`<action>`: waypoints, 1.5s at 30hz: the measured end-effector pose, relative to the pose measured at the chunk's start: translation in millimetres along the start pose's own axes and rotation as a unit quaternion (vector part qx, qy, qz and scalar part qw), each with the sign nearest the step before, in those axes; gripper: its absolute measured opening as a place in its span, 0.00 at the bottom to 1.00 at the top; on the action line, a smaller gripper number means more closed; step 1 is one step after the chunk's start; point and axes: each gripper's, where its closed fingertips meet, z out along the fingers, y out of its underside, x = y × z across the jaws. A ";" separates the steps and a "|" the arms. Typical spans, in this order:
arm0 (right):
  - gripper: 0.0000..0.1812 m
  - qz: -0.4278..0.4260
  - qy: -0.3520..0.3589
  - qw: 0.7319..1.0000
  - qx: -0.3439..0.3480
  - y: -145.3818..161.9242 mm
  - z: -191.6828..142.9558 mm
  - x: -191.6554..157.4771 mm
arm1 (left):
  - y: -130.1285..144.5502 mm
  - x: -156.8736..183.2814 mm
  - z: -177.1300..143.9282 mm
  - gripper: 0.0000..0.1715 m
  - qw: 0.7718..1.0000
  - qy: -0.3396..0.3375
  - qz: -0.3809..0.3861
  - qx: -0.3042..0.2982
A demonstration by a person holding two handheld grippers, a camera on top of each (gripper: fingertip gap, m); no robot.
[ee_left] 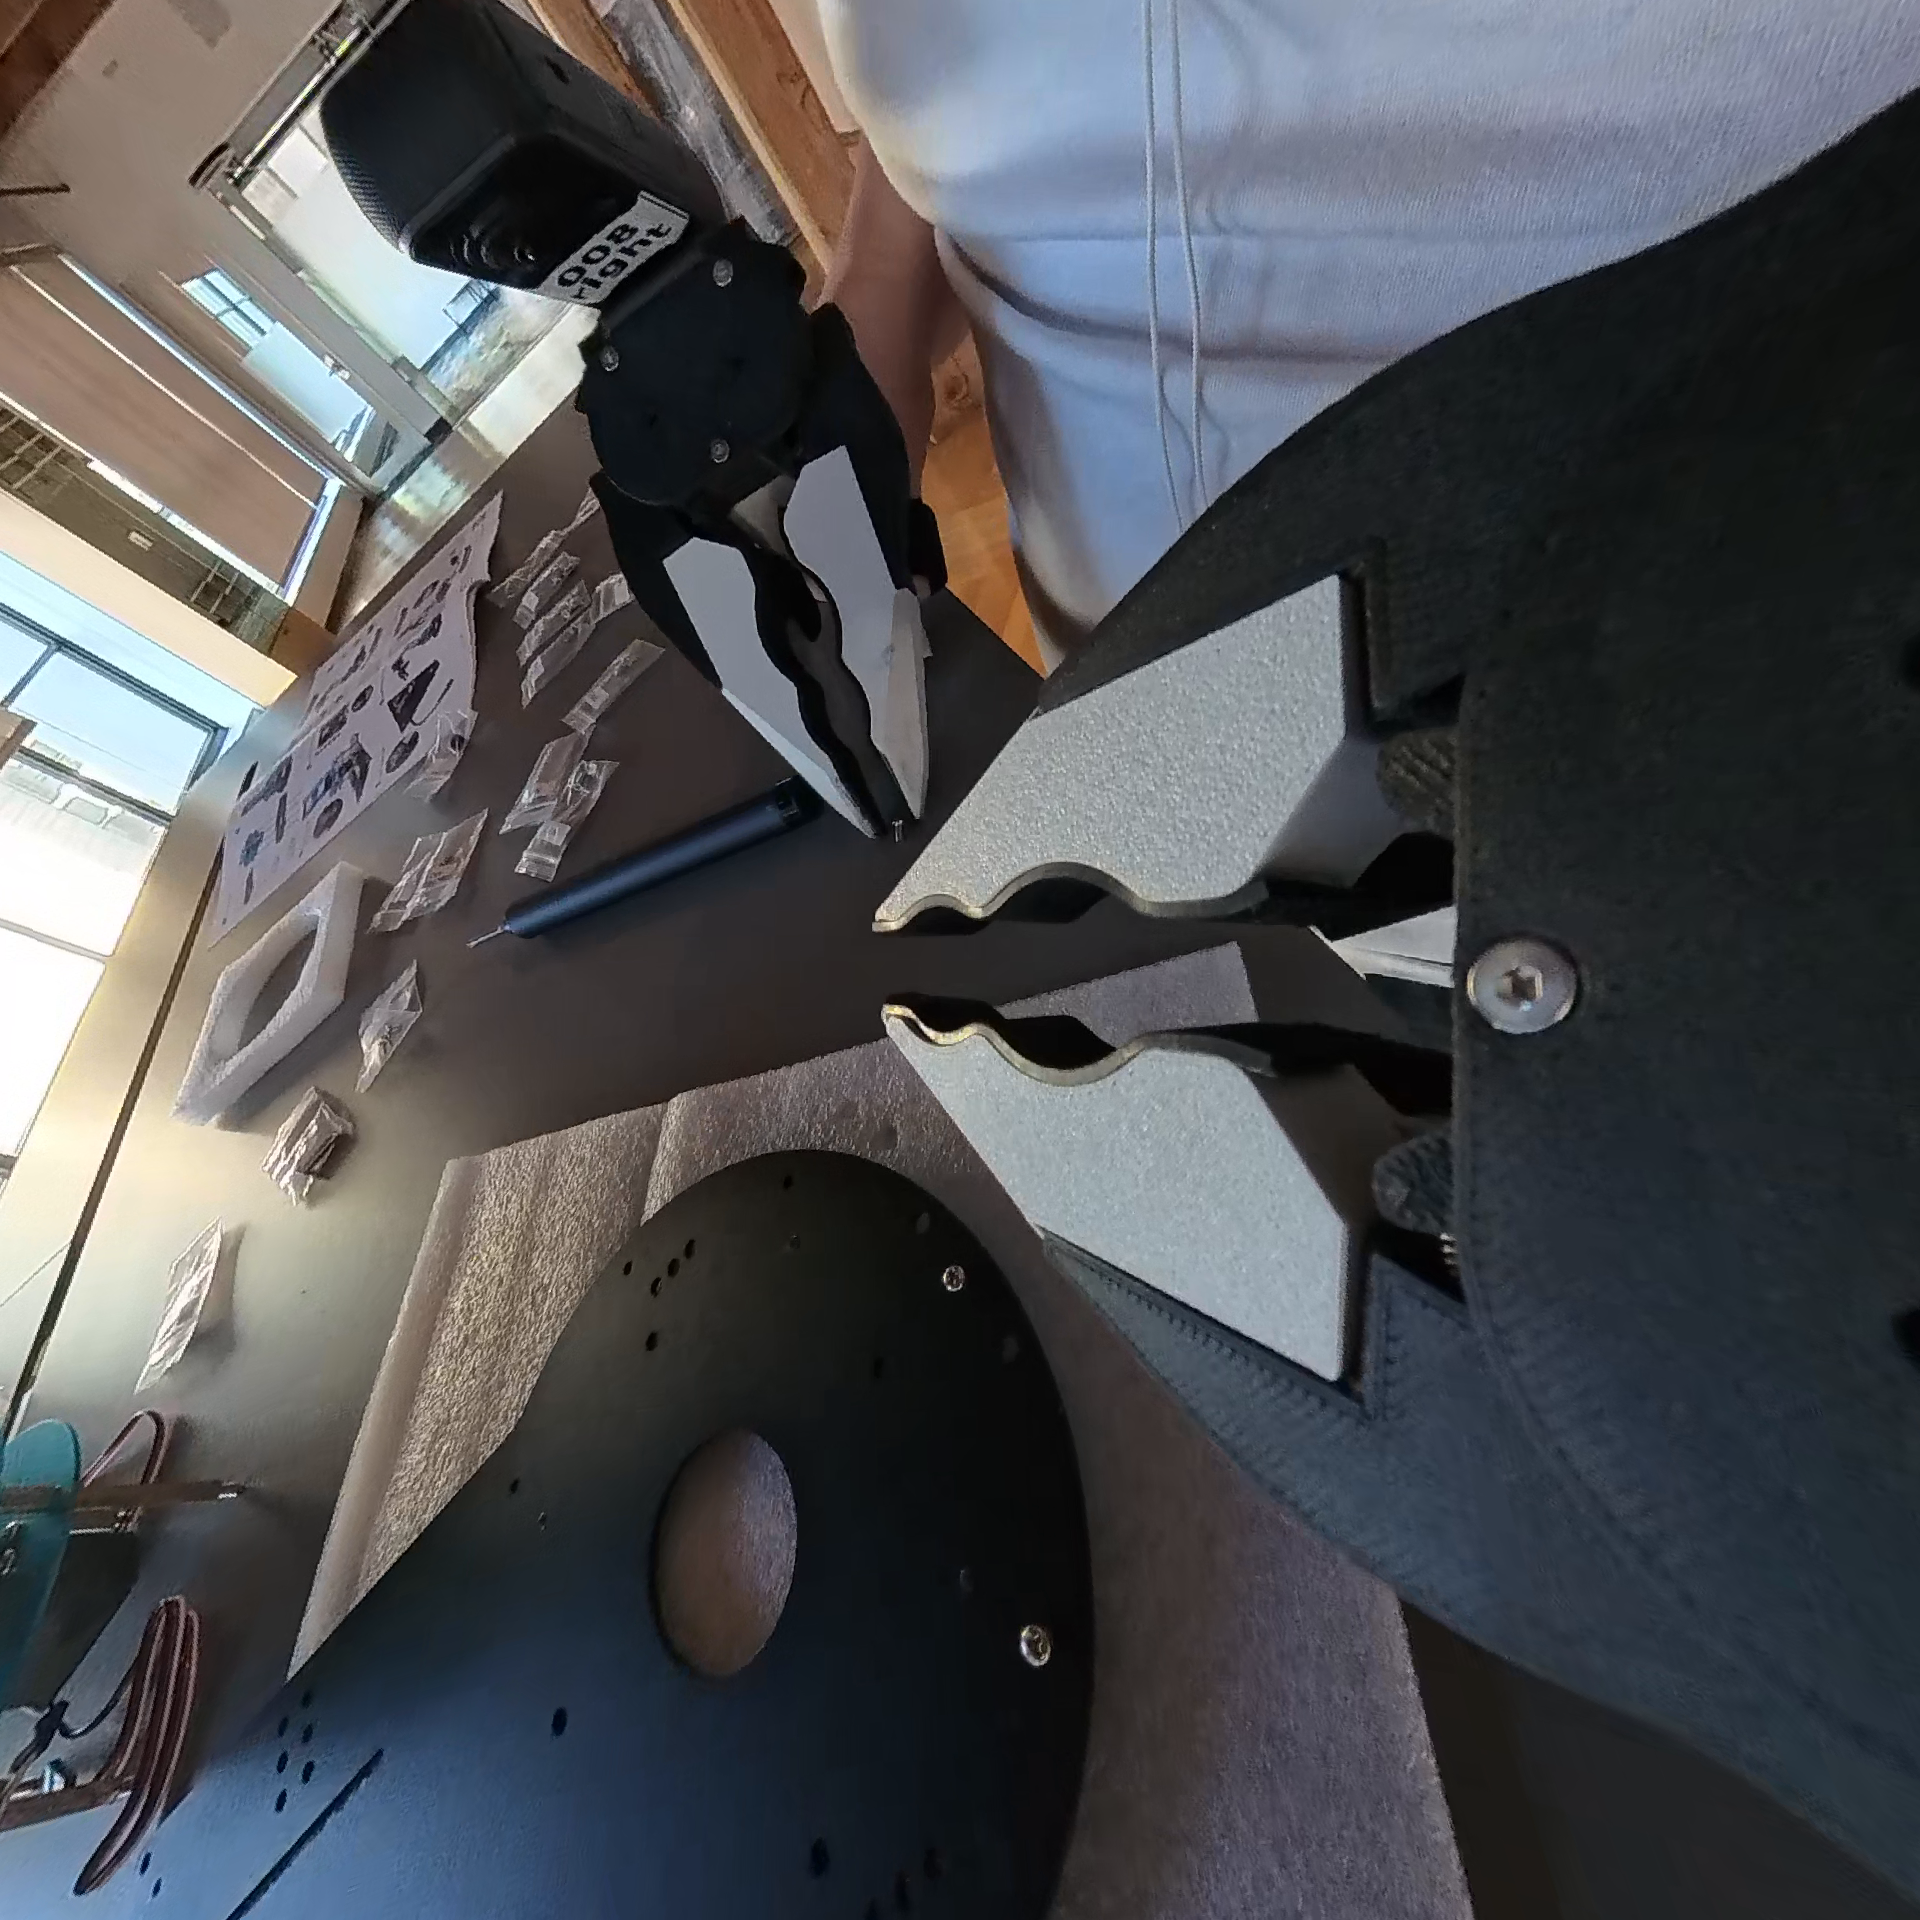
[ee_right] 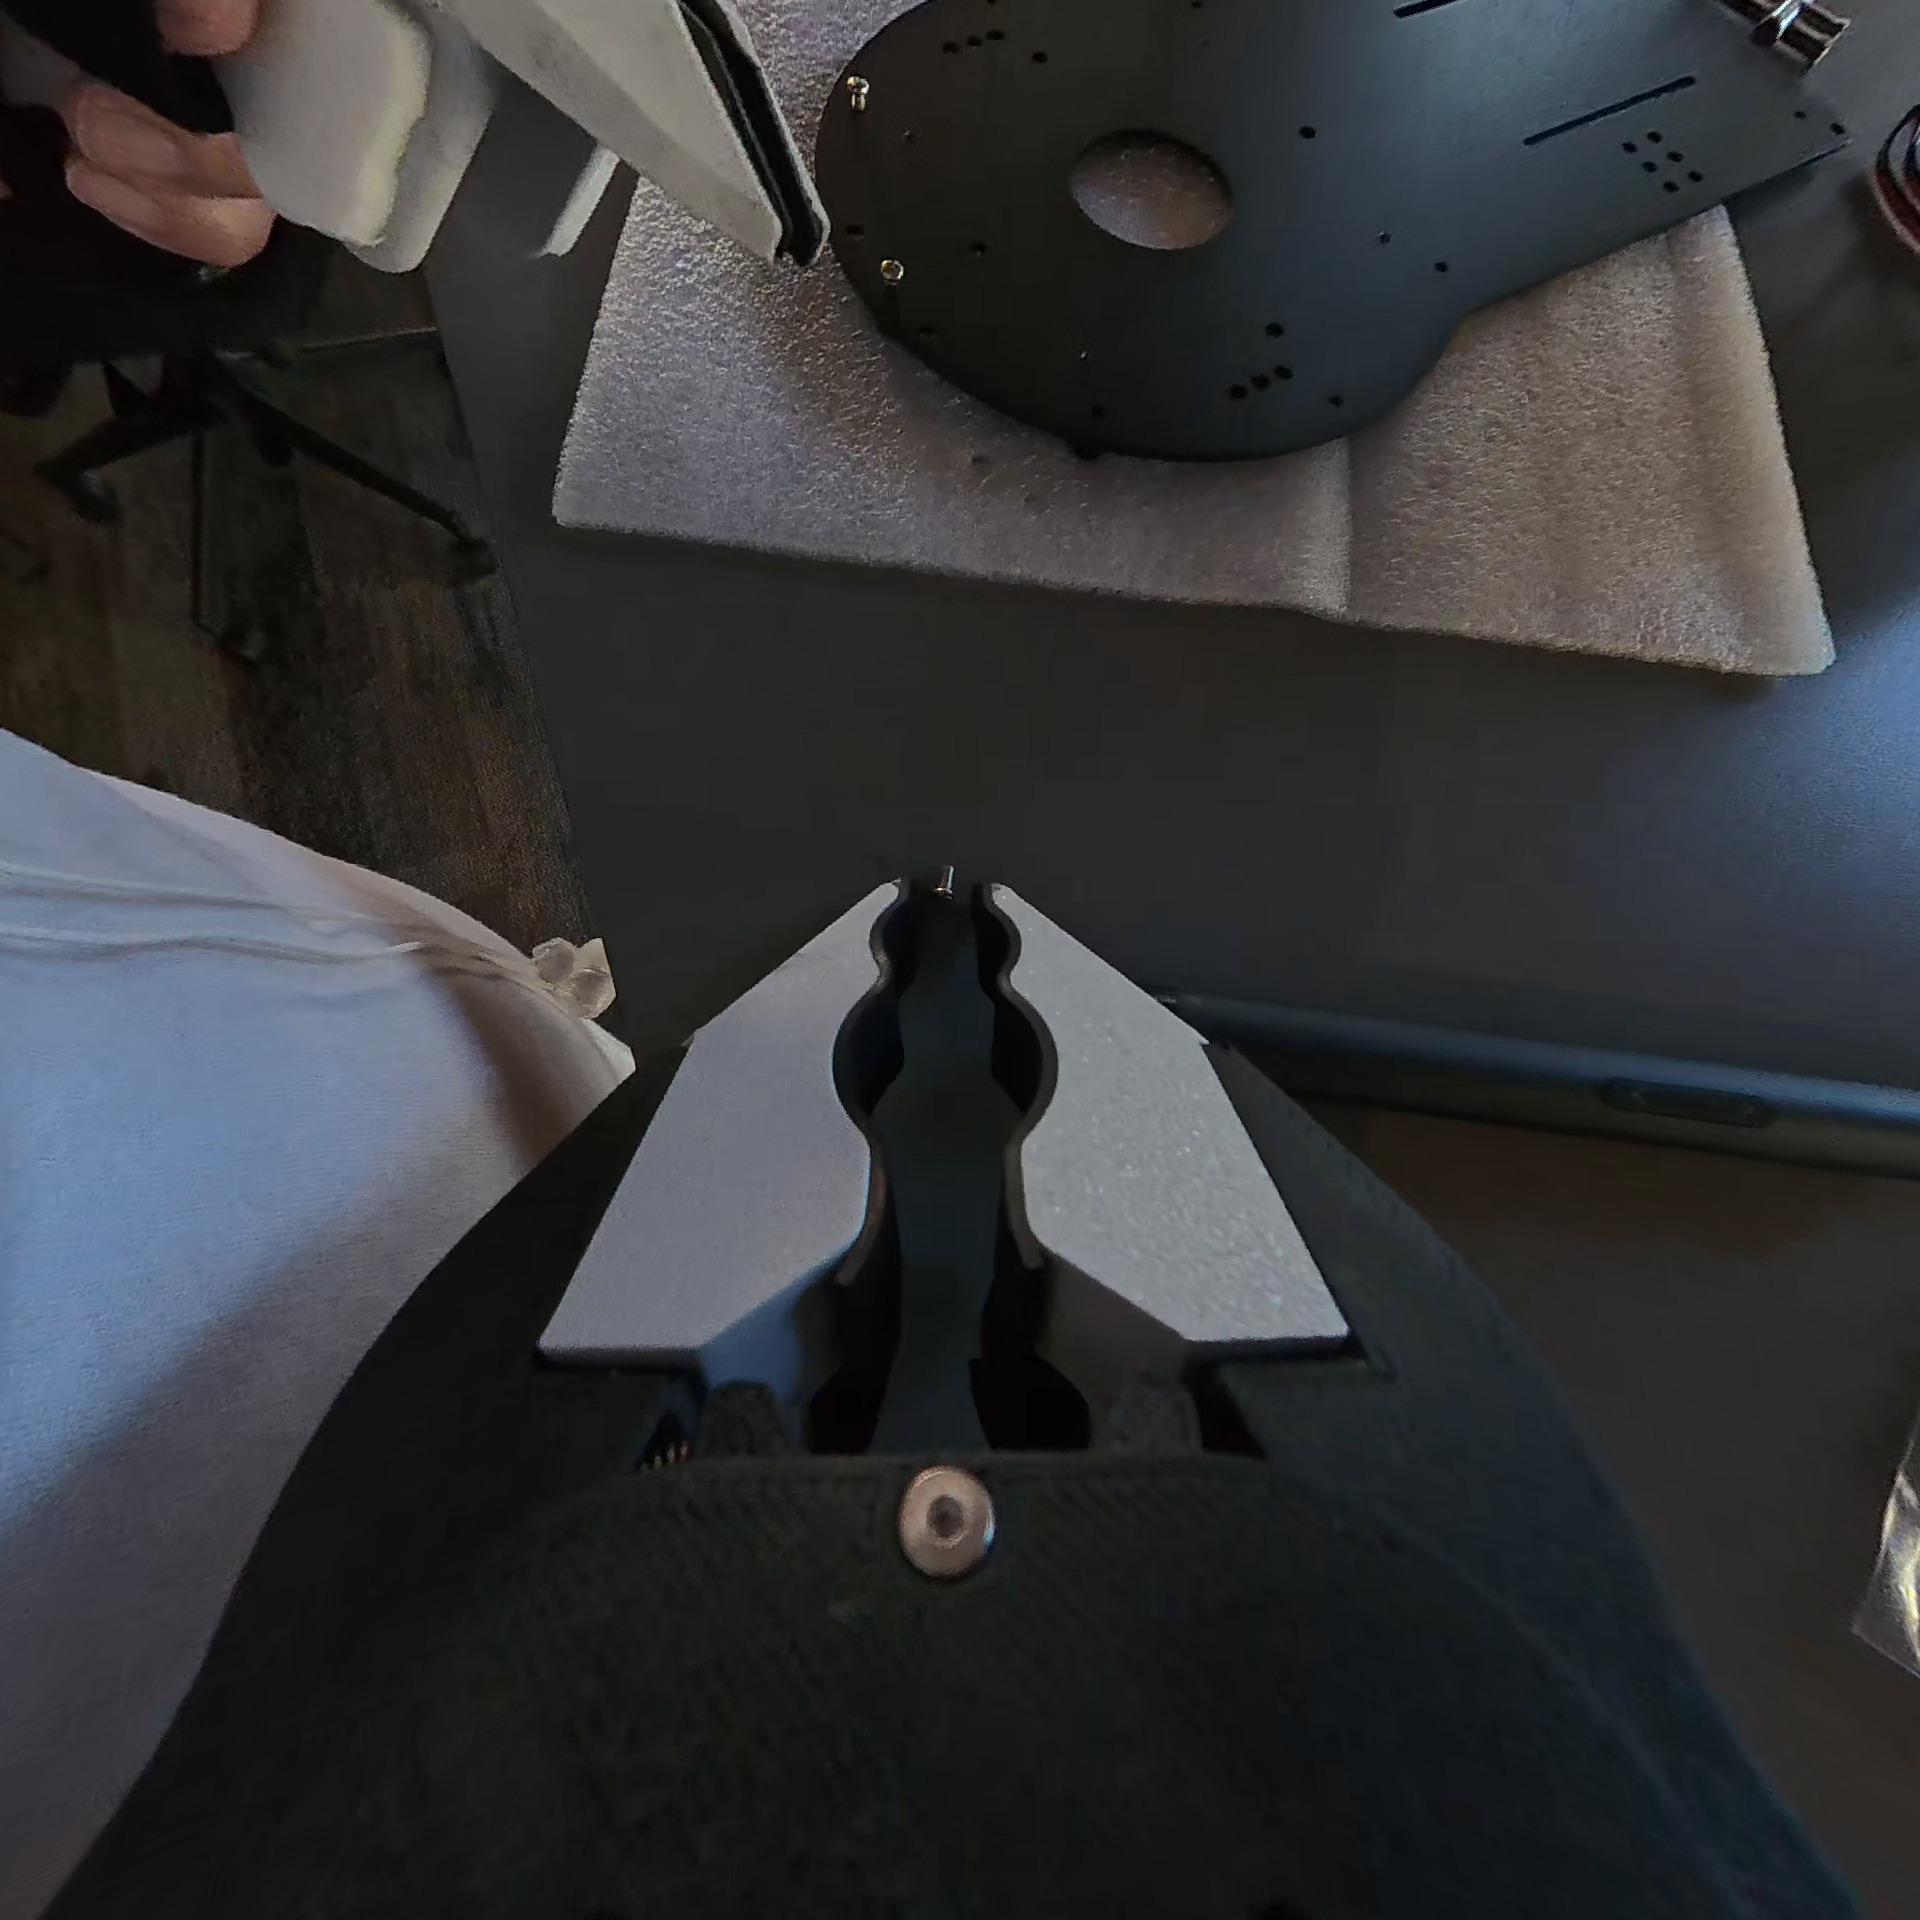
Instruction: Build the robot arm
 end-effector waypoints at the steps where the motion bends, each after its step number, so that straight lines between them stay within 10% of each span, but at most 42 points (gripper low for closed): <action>1: 0.05 0.001 0.000 1.000 0.001 -0.1 0.0 0.0 | -0.1 0.0 0.1 0.05 1.000 0.000 0.000 0.000; 16: 0.02 -0.120 -0.067 0.990 -0.019 -39.6 -5.2 9.5 | -1.6 -7.5 -11.7 0.05 1.000 -0.016 -0.001 0.020; 26: 0.02 -0.448 -0.132 0.871 -0.151 -80.1 58.0 28.0 | 11.4 -20.8 -44.4 0.05 0.996 -0.057 -0.017 0.060; 45: 0.02 -0.503 -0.182 0.796 -0.283 -76.7 73.3 32.8 | 36.0 -39.6 -82.3 0.04 0.986 -0.104 -0.058 0.116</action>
